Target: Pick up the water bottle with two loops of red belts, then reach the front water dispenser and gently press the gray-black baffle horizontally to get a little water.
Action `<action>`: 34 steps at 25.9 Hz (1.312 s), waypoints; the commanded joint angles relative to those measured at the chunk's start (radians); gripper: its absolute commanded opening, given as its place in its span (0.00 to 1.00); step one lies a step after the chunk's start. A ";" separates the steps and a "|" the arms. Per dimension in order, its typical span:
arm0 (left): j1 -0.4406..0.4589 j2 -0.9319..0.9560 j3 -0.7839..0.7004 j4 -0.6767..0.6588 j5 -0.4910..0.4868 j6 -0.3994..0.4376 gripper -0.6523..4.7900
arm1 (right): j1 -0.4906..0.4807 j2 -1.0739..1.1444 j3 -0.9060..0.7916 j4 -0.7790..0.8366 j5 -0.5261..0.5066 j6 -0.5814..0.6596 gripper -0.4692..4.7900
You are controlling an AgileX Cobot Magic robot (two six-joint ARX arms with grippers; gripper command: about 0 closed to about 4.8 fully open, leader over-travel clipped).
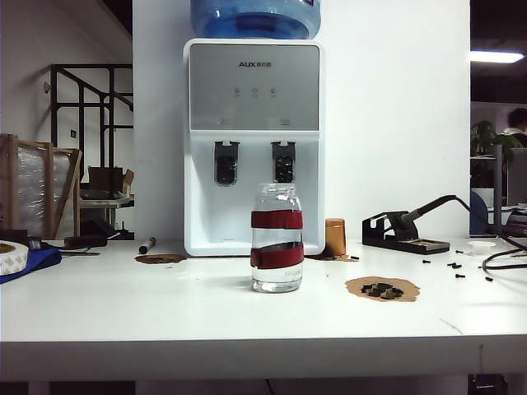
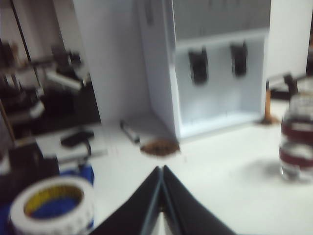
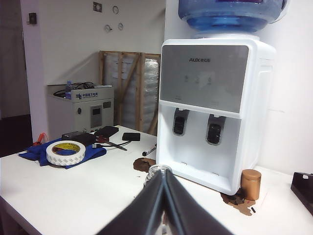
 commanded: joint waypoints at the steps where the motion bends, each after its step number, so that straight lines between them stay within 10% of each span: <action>1: 0.000 0.002 0.027 0.050 -0.002 -0.058 0.11 | 0.002 0.000 0.011 0.049 -0.004 0.020 0.08; 15: -0.001 0.150 0.530 -0.061 0.230 -0.408 0.11 | 0.001 0.529 0.565 -0.230 -0.052 0.064 0.08; 23: -0.135 0.752 0.784 0.090 0.176 -0.380 0.11 | 0.001 0.841 0.877 -0.573 -0.040 -0.031 0.14; 25: -0.204 0.900 0.783 0.124 0.165 -0.277 0.11 | 0.001 0.846 0.881 -0.575 -0.040 -0.032 0.38; 26: -0.237 0.971 0.772 0.180 0.158 -0.245 0.19 | 0.001 0.846 0.881 -0.562 -0.053 -0.061 0.75; 27: -0.247 1.002 0.764 0.211 0.148 -0.242 0.25 | 0.001 0.846 0.881 -0.560 -0.064 -0.087 0.85; 34: -0.256 1.268 0.726 0.385 0.141 -0.229 0.87 | 0.001 0.865 0.881 -0.531 -0.391 -0.137 0.87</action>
